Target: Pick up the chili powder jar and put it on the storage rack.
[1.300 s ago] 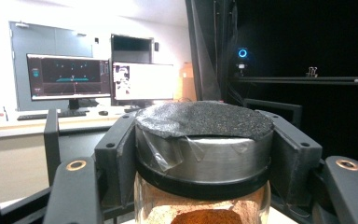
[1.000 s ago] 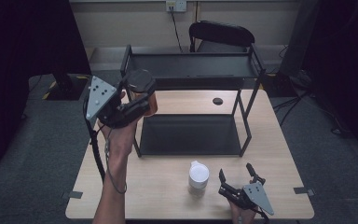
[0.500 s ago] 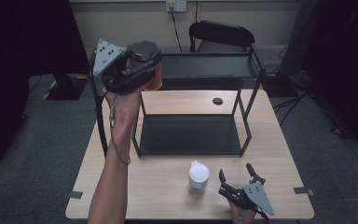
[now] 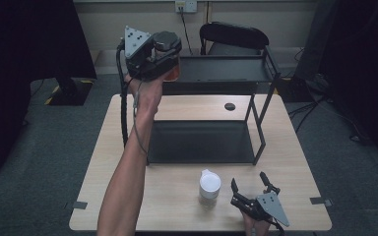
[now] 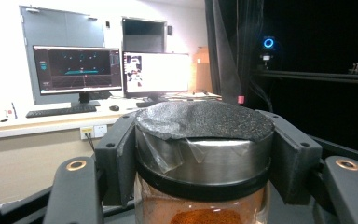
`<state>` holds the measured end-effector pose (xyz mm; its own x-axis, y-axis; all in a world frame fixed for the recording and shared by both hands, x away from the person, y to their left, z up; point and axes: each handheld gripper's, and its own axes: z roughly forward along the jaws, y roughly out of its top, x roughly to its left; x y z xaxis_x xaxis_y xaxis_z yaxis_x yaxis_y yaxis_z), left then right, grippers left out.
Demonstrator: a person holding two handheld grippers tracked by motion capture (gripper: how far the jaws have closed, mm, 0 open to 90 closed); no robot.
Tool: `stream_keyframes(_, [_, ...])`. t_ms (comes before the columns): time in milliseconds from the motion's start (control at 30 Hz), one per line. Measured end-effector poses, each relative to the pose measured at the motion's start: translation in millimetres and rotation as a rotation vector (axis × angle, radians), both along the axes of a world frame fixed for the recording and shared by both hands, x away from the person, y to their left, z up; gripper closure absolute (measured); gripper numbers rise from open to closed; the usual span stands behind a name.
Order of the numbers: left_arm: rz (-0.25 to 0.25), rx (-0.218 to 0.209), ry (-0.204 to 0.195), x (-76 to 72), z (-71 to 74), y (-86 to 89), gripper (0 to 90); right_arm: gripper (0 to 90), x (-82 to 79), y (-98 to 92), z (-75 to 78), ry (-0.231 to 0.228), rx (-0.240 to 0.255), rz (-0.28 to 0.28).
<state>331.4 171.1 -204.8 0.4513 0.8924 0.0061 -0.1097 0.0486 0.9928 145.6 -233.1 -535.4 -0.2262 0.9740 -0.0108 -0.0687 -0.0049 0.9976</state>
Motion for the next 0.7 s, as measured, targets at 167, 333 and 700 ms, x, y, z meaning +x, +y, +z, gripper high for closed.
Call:
stream_keyframes(167, [0.016,-0.003,0.022,13.1,-4.6,-2.2,35.2,2.8,0.0,-0.2,0.0,0.000,0.000,0.001])
stream_keyframes(333, [0.035,-0.015,0.035,19.0,-9.5,-4.2,35.2,2.8,0.0,-0.3,0.3,0.002,0.000,0.002])
stream_keyframes(700, [0.041,0.002,0.024,20.6,-16.9,-8.5,35.1,2.9,0.0,-0.3,0.0,0.000,0.001,0.002])
